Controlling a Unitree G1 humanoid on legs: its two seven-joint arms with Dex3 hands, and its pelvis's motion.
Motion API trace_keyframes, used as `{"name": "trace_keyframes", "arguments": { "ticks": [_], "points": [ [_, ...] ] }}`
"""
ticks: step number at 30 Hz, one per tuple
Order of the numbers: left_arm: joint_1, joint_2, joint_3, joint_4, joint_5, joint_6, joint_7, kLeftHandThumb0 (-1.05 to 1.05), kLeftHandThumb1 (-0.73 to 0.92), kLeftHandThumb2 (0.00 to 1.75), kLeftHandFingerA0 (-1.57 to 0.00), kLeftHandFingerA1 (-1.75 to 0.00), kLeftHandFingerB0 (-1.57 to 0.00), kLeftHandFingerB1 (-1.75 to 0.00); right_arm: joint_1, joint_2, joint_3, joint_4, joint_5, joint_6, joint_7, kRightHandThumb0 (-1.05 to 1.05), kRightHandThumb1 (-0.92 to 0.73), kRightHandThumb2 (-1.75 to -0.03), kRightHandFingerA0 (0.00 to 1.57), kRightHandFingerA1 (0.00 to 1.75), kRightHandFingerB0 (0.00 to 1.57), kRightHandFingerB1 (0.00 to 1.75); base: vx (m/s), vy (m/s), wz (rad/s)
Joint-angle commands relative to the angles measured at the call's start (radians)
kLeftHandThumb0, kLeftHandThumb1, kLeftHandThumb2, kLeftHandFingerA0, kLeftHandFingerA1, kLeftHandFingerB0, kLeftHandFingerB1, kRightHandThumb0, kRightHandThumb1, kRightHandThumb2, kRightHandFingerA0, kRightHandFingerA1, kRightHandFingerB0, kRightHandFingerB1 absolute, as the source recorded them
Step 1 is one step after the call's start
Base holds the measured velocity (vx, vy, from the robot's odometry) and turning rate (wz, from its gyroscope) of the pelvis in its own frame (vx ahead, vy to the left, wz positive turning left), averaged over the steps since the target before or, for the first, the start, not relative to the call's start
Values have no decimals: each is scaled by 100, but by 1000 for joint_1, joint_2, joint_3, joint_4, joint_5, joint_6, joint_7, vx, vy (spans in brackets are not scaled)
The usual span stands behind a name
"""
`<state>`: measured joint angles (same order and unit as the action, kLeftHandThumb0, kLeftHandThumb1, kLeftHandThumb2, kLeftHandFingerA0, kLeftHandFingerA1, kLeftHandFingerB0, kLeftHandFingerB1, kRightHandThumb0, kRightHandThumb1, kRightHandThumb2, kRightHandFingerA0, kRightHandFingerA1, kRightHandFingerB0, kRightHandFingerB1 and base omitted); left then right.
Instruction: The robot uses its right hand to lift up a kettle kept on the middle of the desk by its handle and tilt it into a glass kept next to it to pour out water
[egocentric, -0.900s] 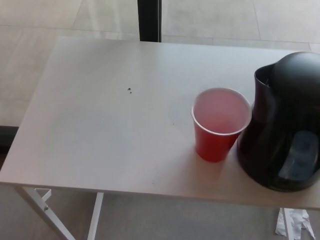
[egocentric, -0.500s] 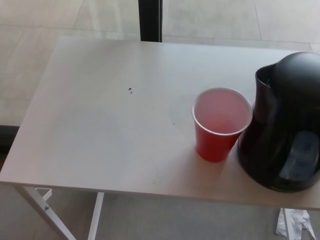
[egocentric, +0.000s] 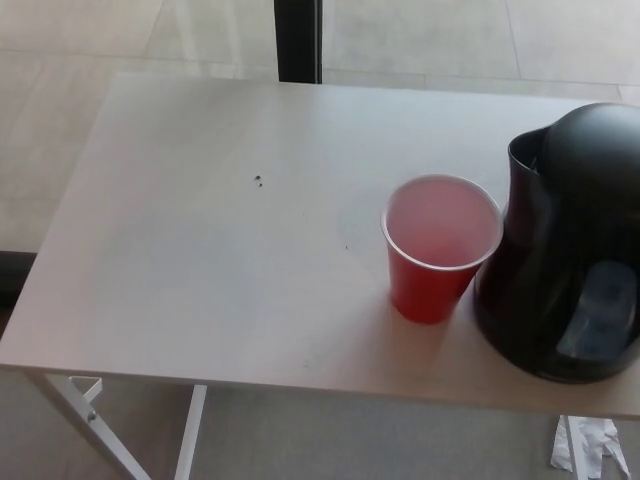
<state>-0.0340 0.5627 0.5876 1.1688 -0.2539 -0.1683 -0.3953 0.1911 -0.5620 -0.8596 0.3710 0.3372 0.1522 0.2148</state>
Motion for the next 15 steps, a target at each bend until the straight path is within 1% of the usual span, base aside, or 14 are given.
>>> {"name": "trace_keyframes", "arguments": {
  "ticks": [1, 2, 3, 4, 5, 6, 7, 9, 10, 11, 12, 13, 14, 15],
  "points": [
    [-7, 18, 7, -1, -35, -13, -29, -79, 70, 61, -48, -47, -34, -35, -84, -79, 49, -93, 28, 78, 19, -97, -52, -84, 4, 81, 9, 70, 0, 0, 0],
    [-4, 22, 0, 6, -26, -23, -32, -81, 71, 62, -48, -48, -33, -35, -125, -97, 68, -94, 40, 79, 43, -53, -14, -86, 1, 62, 13, 66, 0, 0, 0],
    [-4, 23, -4, 8, -22, -20, -23, -82, 70, 62, -49, -47, -34, -36, -151, -110, 84, -87, 43, 67, 68, -52, -9, -83, 4, 64, 17, 68, 0, 0, 0],
    [-4, 24, -4, 8, -22, -21, -22, -84, 57, 97, -44, -58, -28, -49, -167, -115, 97, -84, 37, 59, 71, -96, -55, -97, 13, 85, 1, 68, 0, 0, 0],
    [-6, 26, -4, 12, -23, -19, -16, -85, 57, 97, -44, -57, -28, -48, -211, -141, 150, -82, 4, 62, 73, -100, -58, -59, 0, 107, 15, 83, 0, 0, 0],
    [-8, 26, -4, 14, -22, -17, -13, -85, 57, 97, -44, -57, -28, -48, -222, -152, 167, -80, -4, 67, 74, -100, -58, -59, 0, 107, 15, 83, 0, 0, 0],
    [-7, 24, -7, 14, -20, -21, -13, -82, 56, 97, -44, -58, -28, -49, -231, -163, 186, -79, -2, 57, 96, -88, -53, -93, 1, 69, 2, 63, 0, 0, 0],
    [-4, 24, -12, 15, -17, -28, -13, -82, 56, 97, -44, -58, -28, -49, -247, -178, 216, -77, 1, 42, 129, -88, -53, -93, 1, 69, 2, 63, 0, 0, 0],
    [-4, 26, -14, 18, -16, -24, -14, -81, 71, 63, -50, -48, -34, -37, -271, -173, 245, -98, 19, 62, 148, -87, -58, -60, 0, 61, 2, 58, 0, 0, 0],
    [-2, 28, -14, 19, -17, -20, -17, -81, 71, 62, -49, -48, -34, -37, -277, -169, 262, -107, 23, 58, 165, -81, -47, -90, 0, 36, 0, 40, 0, 0, 0],
    [-4, 30, -16, 20, -18, -13, -20, -82, 70, 62, -49, -48, -33, -37, -278, -167, 285, -118, 18, 41, 183, -75, -45, -88, 0, 33, 0, 36, 0, 0, 0],
    [-11, 30, -19, 18, -17, -13, -17, -81, 70, 62, -49, -48, -33, -37, -278, -167, 311, -121, -6, 14, 187, -76, -47, -89, 0, 28, 0, 30, 0, 0, 0],
    [-8, 30, -29, 17, -7, -27, -14, -82, 71, 62, -50, -49, -34, -37, -279, -169, 350, -165, -13, 37, 196, -73, -47, -90, 0, 23, 0, 25, 0, 0, 0],
    [-8, 30, -30, 17, -8, -27, -13, -82, 71, 62, -50, -49, -34, -37, -278, -170, 351, -165, -11, 38, 195, -73, -47, -90, 0, 23, 0, 25, 0, 0, 0]
  ]
}}
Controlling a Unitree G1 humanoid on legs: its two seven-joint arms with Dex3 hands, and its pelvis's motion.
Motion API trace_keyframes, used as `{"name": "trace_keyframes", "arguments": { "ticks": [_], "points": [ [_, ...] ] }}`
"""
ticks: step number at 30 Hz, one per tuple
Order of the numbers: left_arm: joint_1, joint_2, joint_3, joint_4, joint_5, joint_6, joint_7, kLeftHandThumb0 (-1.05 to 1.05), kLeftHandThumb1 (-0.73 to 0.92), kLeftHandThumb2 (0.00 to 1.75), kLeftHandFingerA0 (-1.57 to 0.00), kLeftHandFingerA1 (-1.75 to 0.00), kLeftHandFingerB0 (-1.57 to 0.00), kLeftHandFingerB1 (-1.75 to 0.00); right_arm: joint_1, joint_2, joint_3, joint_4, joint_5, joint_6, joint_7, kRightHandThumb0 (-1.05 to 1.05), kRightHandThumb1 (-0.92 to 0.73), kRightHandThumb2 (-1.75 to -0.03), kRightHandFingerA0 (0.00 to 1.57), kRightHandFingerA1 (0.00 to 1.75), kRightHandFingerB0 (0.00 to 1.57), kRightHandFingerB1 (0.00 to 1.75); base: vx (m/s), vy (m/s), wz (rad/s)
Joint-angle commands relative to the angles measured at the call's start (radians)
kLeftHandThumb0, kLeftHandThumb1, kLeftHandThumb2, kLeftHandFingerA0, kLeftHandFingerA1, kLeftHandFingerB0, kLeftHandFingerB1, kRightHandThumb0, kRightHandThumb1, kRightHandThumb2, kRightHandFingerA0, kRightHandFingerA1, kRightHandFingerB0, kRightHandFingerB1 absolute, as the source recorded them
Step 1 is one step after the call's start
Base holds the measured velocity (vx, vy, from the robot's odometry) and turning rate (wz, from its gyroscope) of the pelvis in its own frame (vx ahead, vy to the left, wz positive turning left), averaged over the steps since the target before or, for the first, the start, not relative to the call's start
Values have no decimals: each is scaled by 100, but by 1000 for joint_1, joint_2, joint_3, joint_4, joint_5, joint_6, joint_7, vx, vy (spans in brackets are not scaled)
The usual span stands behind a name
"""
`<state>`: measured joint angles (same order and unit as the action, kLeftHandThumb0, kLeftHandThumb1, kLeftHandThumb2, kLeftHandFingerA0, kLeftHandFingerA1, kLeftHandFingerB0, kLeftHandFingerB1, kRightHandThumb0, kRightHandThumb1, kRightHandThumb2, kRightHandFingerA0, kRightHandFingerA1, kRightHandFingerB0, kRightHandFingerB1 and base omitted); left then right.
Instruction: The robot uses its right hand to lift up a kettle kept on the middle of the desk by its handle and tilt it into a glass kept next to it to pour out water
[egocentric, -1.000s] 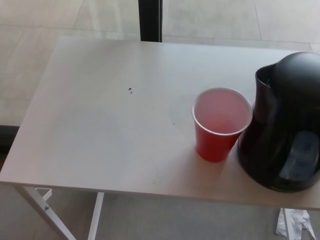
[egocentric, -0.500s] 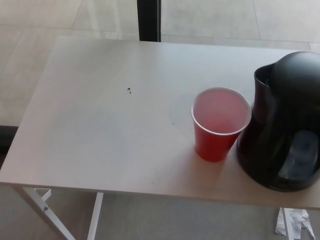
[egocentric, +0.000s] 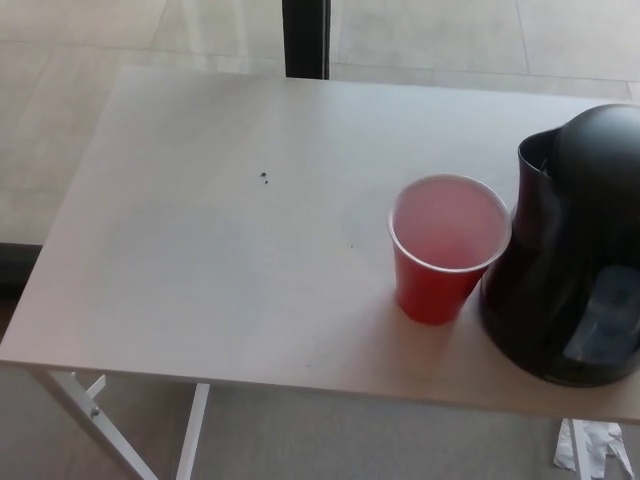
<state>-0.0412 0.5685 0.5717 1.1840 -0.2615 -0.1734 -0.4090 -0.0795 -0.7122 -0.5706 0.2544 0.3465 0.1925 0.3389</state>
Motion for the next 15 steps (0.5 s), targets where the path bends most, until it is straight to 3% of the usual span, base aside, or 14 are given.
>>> {"name": "trace_keyframes", "arguments": {
  "ticks": [1, 4, 5, 6, 15],
  "points": [
    [-1, 25, -16, 2, -1, -22, 0, -82, 71, 62, -50, -49, -34, -37, -6, -21, 64, -50, -19, -2, 70, -73, -47, -90, 0, 23, 0, 25, 0, 0, 0],
    [5, 26, -17, -3, -8, -6, -11, -81, 71, 62, -48, -48, -32, -36, -7, -16, 120, -83, -17, 2, 118, -77, -48, -84, 0, 17, 0, 10, 0, 0, 0],
    [6, 26, -18, -2, -8, -13, -12, -81, 55, 95, -42, -57, -27, -49, -4, -16, 141, -109, -27, 16, 111, -74, -46, -83, 0, 19, 0, 11, 0, 0, 0],
    [5, 25, -18, -2, -8, -12, -9, -82, 70, 61, -49, -48, -33, -37, -6, -19, 161, -126, -32, 35, 114, -78, -47, -82, 0, 14, 0, 5, 0, 0, 0],
    [15, 29, -40, -11, 3, -10, 1, -81, 72, 62, -49, -46, -34, -35, -41, -40, 271, -90, -109, 60, 122, -72, -44, -85, 1, 28, 0, 15, 0, 0, 0]
  ]
}}
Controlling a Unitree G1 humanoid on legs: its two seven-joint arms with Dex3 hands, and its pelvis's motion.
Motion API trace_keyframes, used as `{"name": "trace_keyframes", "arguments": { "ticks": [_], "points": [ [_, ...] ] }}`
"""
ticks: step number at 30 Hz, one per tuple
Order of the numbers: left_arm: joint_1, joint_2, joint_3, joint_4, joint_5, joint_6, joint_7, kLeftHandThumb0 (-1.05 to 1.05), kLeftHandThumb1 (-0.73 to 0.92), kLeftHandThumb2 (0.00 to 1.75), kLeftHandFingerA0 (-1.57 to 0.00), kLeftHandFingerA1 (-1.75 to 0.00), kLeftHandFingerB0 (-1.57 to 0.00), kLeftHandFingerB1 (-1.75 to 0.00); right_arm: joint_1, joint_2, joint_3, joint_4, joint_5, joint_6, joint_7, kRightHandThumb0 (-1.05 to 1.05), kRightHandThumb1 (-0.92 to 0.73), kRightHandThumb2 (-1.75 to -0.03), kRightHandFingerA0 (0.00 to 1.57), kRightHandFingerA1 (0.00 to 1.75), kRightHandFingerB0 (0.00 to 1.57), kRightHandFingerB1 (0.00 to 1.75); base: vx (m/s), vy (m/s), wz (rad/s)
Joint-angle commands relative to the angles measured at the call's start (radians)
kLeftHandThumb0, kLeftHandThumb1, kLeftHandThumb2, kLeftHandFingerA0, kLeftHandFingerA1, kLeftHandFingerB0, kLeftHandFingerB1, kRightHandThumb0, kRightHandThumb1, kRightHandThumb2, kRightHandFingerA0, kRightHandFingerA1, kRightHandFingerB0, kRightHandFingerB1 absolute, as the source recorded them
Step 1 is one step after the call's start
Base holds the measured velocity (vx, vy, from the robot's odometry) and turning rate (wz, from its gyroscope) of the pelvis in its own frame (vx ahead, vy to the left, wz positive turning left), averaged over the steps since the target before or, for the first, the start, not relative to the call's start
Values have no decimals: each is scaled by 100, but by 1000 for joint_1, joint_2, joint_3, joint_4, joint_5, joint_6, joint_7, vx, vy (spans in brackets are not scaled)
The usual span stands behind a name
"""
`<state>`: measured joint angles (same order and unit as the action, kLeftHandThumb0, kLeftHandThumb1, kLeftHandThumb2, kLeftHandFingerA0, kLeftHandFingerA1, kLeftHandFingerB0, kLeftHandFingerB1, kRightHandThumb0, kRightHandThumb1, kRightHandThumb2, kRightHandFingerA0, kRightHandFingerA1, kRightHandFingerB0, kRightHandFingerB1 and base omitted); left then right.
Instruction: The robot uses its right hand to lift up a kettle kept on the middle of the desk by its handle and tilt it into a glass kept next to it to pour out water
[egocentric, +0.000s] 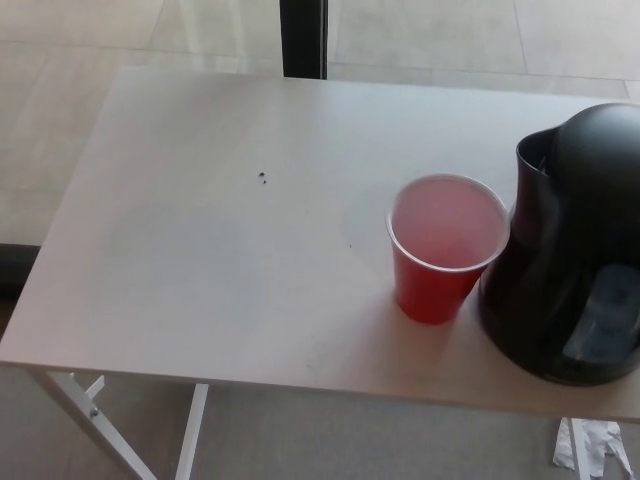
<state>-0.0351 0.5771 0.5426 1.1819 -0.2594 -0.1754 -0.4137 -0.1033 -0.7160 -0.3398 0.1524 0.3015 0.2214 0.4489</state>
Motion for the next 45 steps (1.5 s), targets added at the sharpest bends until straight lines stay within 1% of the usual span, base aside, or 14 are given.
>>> {"name": "trace_keyframes", "arguments": {
  "ticks": [1, 2, 8, 9, 16, 19, 20, 28, 29, 30, 31, 35, 36, 45],
  "points": [
    [4, 21, -11, -1, -1, -13, 8, -87, 58, 99, -48, -60, -26, -47, -16, -40, 52, 11, -76, 28, 12, -68, -44, -84, 0, 30, 0, 17, 0, 0, 0],
    [7, 23, -12, 1, -1, -12, 9, -81, 72, 62, -49, -46, -35, -35, -15, -37, 55, 16, -80, 15, 15, -67, -44, -83, 0, 31, 0, 16, 0, 0, 0],
    [17, 25, -34, -1, 15, -45, 21, -88, 62, 100, -48, -58, -31, -49, -28, -34, 77, 41, -109, -1, 20, -67, -44, -83, 0, 31, 0, 17, 0, 0, 0],
    [16, 27, -34, 1, 13, -40, 22, -79, 74, 63, -54, -46, -35, -36, -30, -32, 77, 46, -109, -1, 20, -67, -43, -83, 0, 31, 0, 17, 0, 0, 0],
    [32, 33, -34, 0, 8, -37, 18, -76, 59, 99, -46, -57, -24, -47, -40, -27, 88, 53, -139, -18, 13, -63, -41, -82, 1, 32, 0, 21, 0, 0, 0],
    [34, 35, -47, 3, 19, -55, 22, -78, 75, 63, -54, -45, -33, -35, -45, -26, 90, 56, -148, -21, 10, -63, -41, -82, 1, 34, 0, 22, 0, 0, 0],
    [33, 34, -49, 2, 18, -53, 29, -92, 64, 100, -48, -57, -31, -48, -54, -25, 94, 61, -151, -19, 10, -56, -55, -60, 6, 31, 6, 20, 0, 0, 0],
    [29, 25, -42, 5, -6, -51, 4, -84, 74, 62, -50, -51, -33, -38, -126, 13, 86, 97, -140, 25, -12, -55, -42, -72, 24, 49, 12, 38, 0, 0, 0],
    [29, 25, -46, 5, -2, -53, 11, -86, 62, 101, -49, -58, -33, -50, -137, 21, 86, 100, -138, 33, -19, -56, -42, -73, 29, 51, 13, 39, 0, 0, 0],
    [29, 26, -55, 9, 13, -61, 33, -85, 74, 62, -57, -51, -39, -38, -147, 24, 91, 103, -149, 35, -27, -56, -42, -74, 31, 53, 15, 40, 0, 0, 0],
    [27, 26, -56, 12, 13, -64, 32, -82, 58, 100, -47, -58, -31, -51, -158, 26, 93, 108, -153, 42, -30, -55, -43, -74, 35, 54, 15, 40, 0, 0, 0],
    [28, 21, -57, 8, 6, -64, 27, -81, 58, 100, -47, -60, -31, -50, -187, 37, 107, 135, -181, 26, -51, -46, -54, -56, 55, 51, 30, 33, 0, 0, 0],
    [27, 20, -57, 14, 6, -70, 29, -83, 75, 63, -57, -52, -40, -39, -194, 43, 105, 149, -176, 15, -46, -46, -54, -56, 57, 51, 31, 34, 0, 0, 0],
    [29, 16, -61, -16, -1, -48, 30, -78, 74, 62, -55, -50, -38, -38, -174, 68, 137, 148, -220, 28, -71, -51, -43, -76, 52, 62, 28, 46, 0, 0, 0]
  ]
}}
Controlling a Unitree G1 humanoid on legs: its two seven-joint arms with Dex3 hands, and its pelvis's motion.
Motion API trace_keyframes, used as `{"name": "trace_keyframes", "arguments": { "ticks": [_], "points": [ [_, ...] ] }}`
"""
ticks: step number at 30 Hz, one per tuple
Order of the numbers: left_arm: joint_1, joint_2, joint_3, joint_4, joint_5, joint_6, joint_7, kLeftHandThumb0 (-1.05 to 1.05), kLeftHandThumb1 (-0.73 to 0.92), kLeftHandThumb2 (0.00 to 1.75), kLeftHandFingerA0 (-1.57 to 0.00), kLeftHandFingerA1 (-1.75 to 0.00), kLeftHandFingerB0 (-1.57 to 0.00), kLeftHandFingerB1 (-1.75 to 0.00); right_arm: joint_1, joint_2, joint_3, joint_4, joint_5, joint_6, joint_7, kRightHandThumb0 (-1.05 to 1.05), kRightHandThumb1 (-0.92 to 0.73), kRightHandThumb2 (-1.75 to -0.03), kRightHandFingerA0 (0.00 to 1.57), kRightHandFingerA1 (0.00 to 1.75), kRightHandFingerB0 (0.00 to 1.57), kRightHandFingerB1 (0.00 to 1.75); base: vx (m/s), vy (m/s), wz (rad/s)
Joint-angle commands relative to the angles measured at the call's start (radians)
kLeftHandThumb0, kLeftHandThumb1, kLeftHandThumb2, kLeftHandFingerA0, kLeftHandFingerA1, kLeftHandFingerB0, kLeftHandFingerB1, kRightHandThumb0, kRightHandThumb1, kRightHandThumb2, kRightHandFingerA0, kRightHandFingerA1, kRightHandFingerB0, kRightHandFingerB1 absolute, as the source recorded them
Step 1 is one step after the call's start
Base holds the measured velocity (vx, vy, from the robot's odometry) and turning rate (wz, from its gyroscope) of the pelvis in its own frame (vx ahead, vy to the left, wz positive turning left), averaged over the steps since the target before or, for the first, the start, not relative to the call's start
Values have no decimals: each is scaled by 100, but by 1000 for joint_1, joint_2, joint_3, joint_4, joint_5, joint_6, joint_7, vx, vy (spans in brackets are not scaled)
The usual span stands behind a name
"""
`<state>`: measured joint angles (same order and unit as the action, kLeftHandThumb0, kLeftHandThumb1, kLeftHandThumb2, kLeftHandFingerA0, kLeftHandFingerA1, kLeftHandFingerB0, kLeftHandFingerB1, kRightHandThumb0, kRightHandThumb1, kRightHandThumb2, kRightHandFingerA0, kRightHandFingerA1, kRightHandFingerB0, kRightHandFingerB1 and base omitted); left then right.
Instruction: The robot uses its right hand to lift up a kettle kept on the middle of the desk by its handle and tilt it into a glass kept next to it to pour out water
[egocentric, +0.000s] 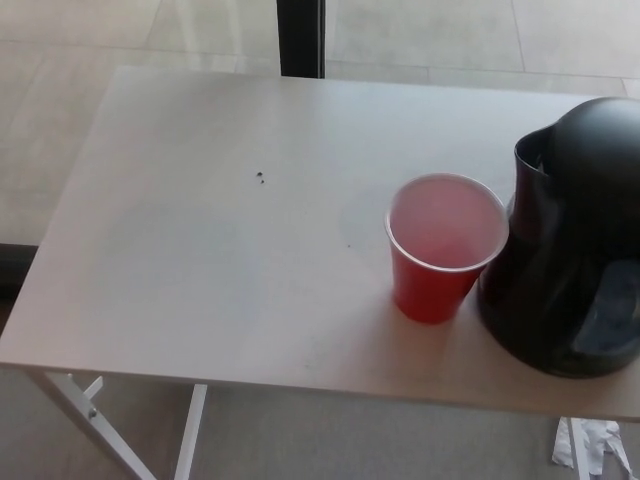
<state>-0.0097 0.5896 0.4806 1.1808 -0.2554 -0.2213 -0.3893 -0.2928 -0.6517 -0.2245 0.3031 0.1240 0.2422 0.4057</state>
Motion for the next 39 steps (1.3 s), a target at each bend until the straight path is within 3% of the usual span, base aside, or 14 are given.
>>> {"name": "trace_keyframes", "arguments": {
  "ticks": [1, 8, 9, 11, 13, 20, 22, 23, 24, 25, 31, 34, 38, 39],
  "points": [
    [4, 3, 1, -16, -5, -2, 6, -78, 74, 62, -55, -50, -38, -38, 15, 3, 23, -3, -42, 7, -28, -51, -43, -76, 52, 62, 28, 46, 0, 0, 0],
    [-5, 5, -6, 5, 2, -2, 1, -80, 75, 63, -57, -49, -38, -38, 74, 0, 87, -58, -66, 32, 8, -46, -41, -72, 58, 65, 28, 45, 0, 0, 0],
    [-7, 5, -8, 7, 4, -6, 2, -83, 61, 101, -51, -59, -31, -50, 71, 1, 90, -47, -63, 17, 17, -42, -41, -72, 59, 66, 26, 45, 0, 0, 0],
    [-8, 6, -9, 8, 2, 1, 0, -82, 76, 63, -56, -49, -38, -38, 70, 2, 95, -50, -66, 19, 16, -43, -40, -73, 61, 67, 24, 44, 0, 0, 0],
    [-13, 6, -8, 10, 0, 7, -2, -79, 60, 101, -50, -60, -28, -49, 66, -7, 110, -50, -78, 16, 23, -36, -53, -56, 65, 60, 31, 35, 0, 0, 0],
    [-18, 6, -21, 22, 10, -7, 3, -82, 78, 63, -55, -47, -36, -38, 71, -11, 139, -63, -119, -4, -13, -31, -55, -56, 67, 70, 39, 37, 0, 0, 0],
    [-18, 7, -28, 18, 14, -9, 7, -87, 65, 102, -51, -58, -31, -50, 76, 11, 121, -65, -113, -17, -45, -29, -61, -58, 79, 79, 44, 40, 0, 0, 0],
    [-20, 8, -30, 20, 15, -11, 8, -81, 79, 64, -57, -48, -35, -38, 79, 20, 114, -62, -112, -33, -58, -28, -66, -59, 85, 79, 46, 41, 0, 0, 0],
    [-21, 9, -32, 18, 15, -8, 11, -83, 66, 104, -51, -59, -31, -51, 79, 40, 96, -64, -99, -35, -76, -31, -67, -59, 91, 90, 49, 43, 0, 0, 0],
    [-21, 9, -34, 15, 14, -5, 12, -78, 83, 65, -57, -48, -36, -39, 77, 59, 79, -76, -85, -15, -94, -31, -69, -60, 92, 99, 51, 44, 0, 0, 0],
    [-17, 15, -47, 11, 18, -2, 13, -76, 87, 66, -55, -49, -36, -38, 64, 194, -36, -109, -29, -4, -192, -14, -82, -68, 101, 162, 69, 54, 0, 0, 0],
    [-15, 18, -48, 13, 17, -4, 12, -78, 89, 67, -55, -49, -36, -37, 63, 236, -62, -99, -49, -84, -227, 1, -56, -126, 88, 167, 89, 137, 0, 0, 0],
    [-18, 17, -42, 18, 8, 7, 9, -79, 90, 67, -56, -49, -37, -37, 59, 314, -129, -115, 23, -80, -245, 3, -58, -131, 89, 175, 84, 146, 0, 0, 0],
    [-15, 11, -40, 16, 5, 6, 10, -82, 73, 110, -51, -60, -32, -51, 63, 329, -143, -129, 31, -60, -251, 2, -57, -134, 89, 175, 80, 148, 0, 0, 0]
  ]
}}
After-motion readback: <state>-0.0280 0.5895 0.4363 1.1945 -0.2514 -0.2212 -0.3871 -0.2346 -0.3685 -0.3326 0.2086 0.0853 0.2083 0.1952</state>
